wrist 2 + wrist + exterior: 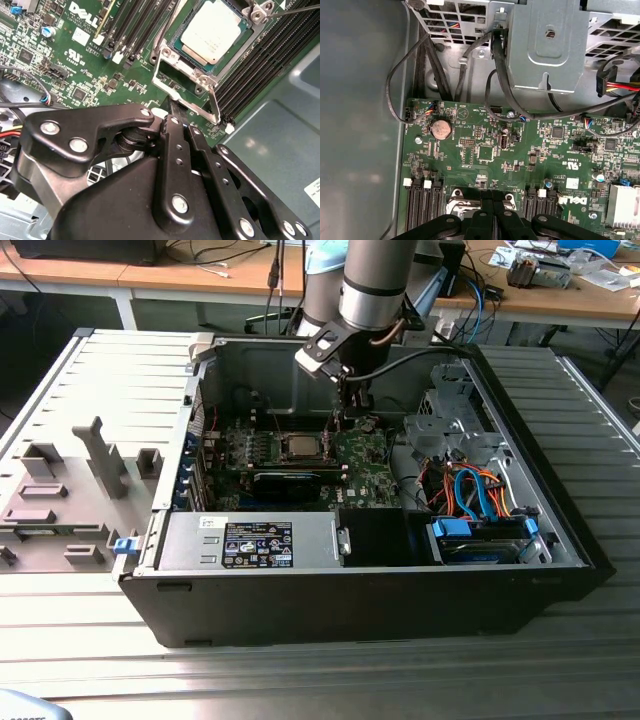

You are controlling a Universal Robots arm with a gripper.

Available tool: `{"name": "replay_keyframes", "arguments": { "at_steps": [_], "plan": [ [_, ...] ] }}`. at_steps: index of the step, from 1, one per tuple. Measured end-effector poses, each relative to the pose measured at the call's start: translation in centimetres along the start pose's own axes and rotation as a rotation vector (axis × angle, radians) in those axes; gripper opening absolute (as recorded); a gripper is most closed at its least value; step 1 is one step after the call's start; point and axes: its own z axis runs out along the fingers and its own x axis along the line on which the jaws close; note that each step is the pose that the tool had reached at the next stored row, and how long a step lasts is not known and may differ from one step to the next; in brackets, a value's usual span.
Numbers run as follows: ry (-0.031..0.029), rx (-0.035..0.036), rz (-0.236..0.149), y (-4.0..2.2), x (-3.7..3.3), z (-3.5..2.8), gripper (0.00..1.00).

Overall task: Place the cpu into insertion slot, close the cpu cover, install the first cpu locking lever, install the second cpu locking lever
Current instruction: 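Close the cpu cover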

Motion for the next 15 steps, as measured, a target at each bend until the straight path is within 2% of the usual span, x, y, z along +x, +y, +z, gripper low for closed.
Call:
{"name": "replay_keyframes", "arguments": {
  "at_steps": [5,15],
  "plan": [
    [-0.0001,0.0000,0.000,-0.28,0.03,0.06,0.11],
    [-0.0001,0.0000,0.000,-1.48,0.15,0.19,0.11]
  ]
}}
